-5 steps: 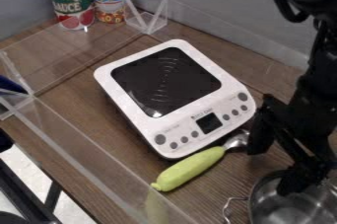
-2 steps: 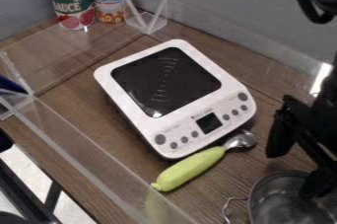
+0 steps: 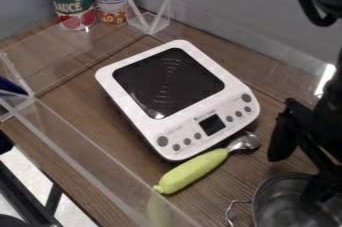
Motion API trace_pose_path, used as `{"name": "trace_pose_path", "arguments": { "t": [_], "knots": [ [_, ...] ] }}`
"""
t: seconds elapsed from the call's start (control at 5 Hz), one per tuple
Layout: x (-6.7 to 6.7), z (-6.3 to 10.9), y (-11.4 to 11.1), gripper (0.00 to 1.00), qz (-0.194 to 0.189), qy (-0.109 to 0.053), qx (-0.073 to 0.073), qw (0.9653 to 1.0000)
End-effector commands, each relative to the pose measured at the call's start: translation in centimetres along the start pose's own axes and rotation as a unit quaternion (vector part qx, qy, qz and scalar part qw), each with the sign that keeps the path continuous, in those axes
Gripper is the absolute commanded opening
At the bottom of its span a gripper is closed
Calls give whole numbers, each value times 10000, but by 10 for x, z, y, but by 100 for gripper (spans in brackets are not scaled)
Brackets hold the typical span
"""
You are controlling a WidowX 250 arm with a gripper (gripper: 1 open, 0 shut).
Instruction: Remove silver pot from the white and black stove top and place it on the table
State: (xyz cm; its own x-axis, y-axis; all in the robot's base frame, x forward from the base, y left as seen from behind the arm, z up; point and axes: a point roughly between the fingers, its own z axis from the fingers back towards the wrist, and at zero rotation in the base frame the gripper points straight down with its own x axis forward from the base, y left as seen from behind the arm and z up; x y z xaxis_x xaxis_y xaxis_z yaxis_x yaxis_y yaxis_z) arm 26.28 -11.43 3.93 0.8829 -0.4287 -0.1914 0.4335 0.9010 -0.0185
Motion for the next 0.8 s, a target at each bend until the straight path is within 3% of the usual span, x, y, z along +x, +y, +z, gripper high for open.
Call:
{"name": "trace_pose_path", "arguments": {
  "t": [0.0, 0.6],
  "knots": [
    [2, 6, 3, 100, 149, -120, -10, 9998],
    [-9, 6, 23, 100, -565, -88, 55, 9983]
  ]
}}
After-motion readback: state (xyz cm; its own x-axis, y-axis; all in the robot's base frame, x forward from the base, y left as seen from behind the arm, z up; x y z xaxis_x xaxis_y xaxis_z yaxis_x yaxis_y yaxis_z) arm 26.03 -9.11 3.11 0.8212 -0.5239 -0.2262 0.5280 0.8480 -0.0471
